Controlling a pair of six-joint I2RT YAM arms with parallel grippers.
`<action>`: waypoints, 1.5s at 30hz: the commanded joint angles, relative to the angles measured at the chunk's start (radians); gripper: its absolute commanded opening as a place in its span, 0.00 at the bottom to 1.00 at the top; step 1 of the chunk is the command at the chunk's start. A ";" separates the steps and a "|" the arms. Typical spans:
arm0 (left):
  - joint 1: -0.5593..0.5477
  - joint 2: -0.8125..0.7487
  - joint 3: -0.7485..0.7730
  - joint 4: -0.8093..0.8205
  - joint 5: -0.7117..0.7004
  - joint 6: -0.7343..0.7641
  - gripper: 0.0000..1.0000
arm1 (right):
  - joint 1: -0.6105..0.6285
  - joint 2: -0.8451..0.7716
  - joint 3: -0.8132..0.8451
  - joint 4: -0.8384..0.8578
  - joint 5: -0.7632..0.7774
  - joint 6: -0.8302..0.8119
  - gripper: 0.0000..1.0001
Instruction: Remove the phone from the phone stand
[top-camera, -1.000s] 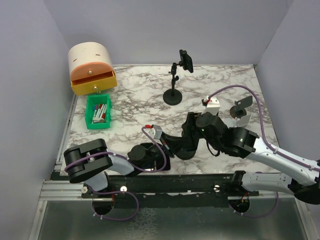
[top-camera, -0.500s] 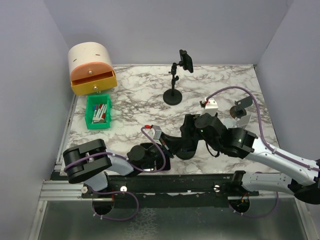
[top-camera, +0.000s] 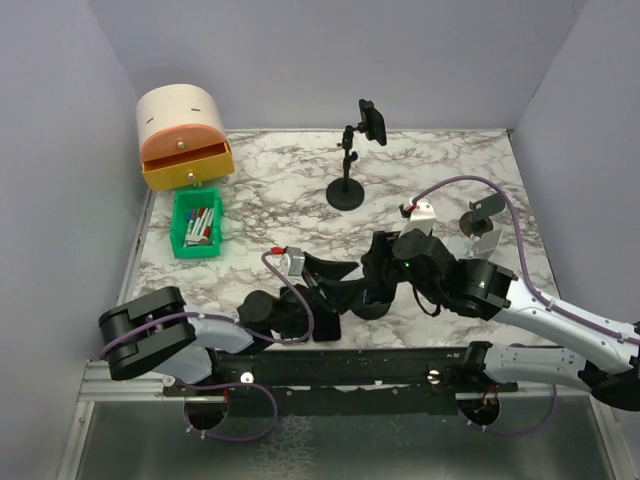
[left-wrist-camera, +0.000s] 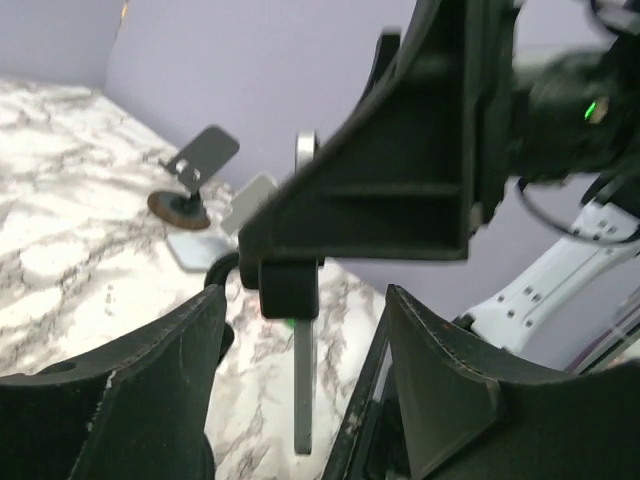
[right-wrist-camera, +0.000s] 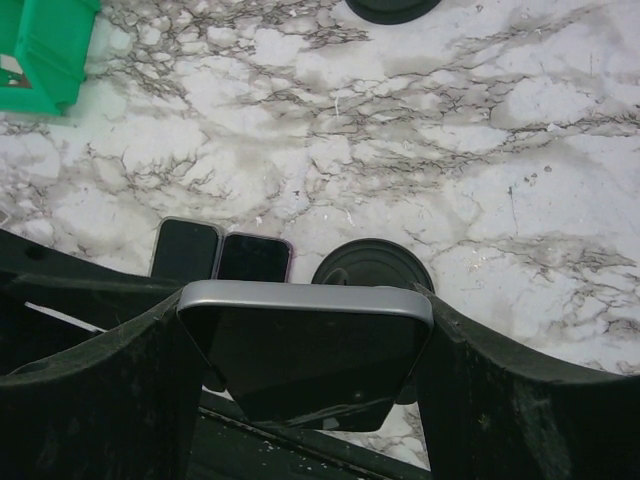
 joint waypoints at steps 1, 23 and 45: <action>0.077 -0.122 0.007 -0.096 0.111 -0.070 0.67 | 0.007 -0.041 -0.038 0.063 -0.038 -0.041 0.00; 0.176 0.006 0.099 -0.081 0.490 -0.162 0.93 | 0.007 -0.061 -0.036 0.078 -0.003 -0.015 0.00; 0.173 -0.115 0.041 -0.223 0.374 -0.116 0.99 | 0.007 -0.030 -0.005 0.097 -0.022 -0.018 0.00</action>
